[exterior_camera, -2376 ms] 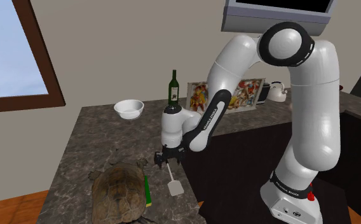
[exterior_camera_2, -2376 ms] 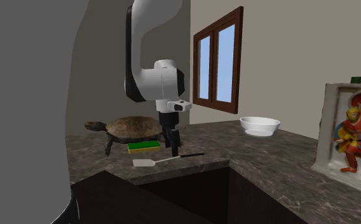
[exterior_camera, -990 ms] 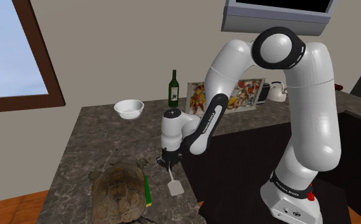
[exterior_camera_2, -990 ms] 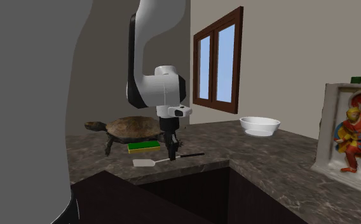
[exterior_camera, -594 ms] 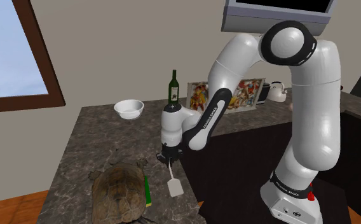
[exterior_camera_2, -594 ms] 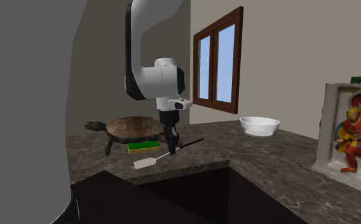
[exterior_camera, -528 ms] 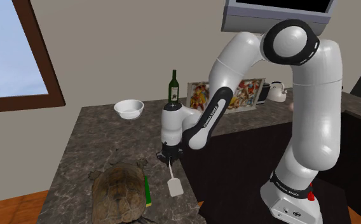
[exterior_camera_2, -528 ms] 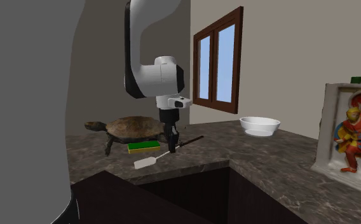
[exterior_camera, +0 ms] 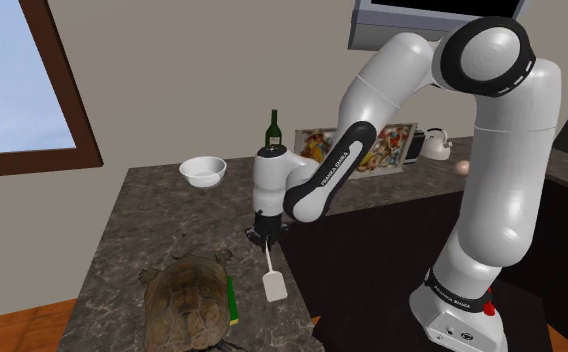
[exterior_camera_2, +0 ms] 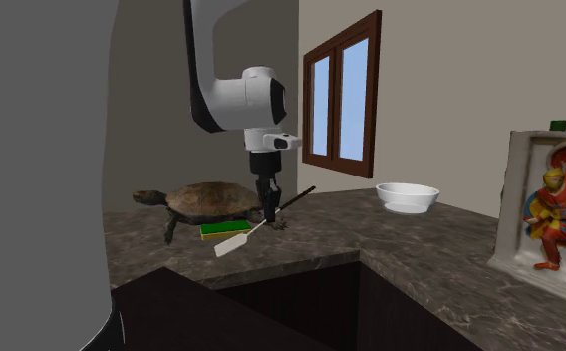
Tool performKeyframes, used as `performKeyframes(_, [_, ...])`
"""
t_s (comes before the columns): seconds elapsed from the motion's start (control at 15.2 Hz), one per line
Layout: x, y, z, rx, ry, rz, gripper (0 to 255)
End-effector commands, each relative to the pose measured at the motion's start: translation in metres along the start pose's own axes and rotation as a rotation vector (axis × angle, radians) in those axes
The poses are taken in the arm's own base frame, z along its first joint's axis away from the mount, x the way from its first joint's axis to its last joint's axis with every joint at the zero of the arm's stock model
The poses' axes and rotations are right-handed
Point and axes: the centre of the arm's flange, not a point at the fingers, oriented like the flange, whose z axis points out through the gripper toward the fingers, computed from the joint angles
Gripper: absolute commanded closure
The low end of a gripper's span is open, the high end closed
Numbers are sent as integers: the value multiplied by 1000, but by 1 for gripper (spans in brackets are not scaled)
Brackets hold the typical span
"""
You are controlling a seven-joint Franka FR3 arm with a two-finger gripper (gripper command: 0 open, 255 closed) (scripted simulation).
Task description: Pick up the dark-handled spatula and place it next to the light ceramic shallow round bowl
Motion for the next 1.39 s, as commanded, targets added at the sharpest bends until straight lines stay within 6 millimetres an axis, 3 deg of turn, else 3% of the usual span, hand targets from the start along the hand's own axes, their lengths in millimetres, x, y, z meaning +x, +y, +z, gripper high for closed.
performKeyframes(0.0, [0, 1, -10, 0, 0, 0, 255])
performKeyframes(0.92, [4, 1, -79, 0, 0, 0, 255])
performKeyframes(1.32, [83, -6, -74, 0, 0, 0, 255])
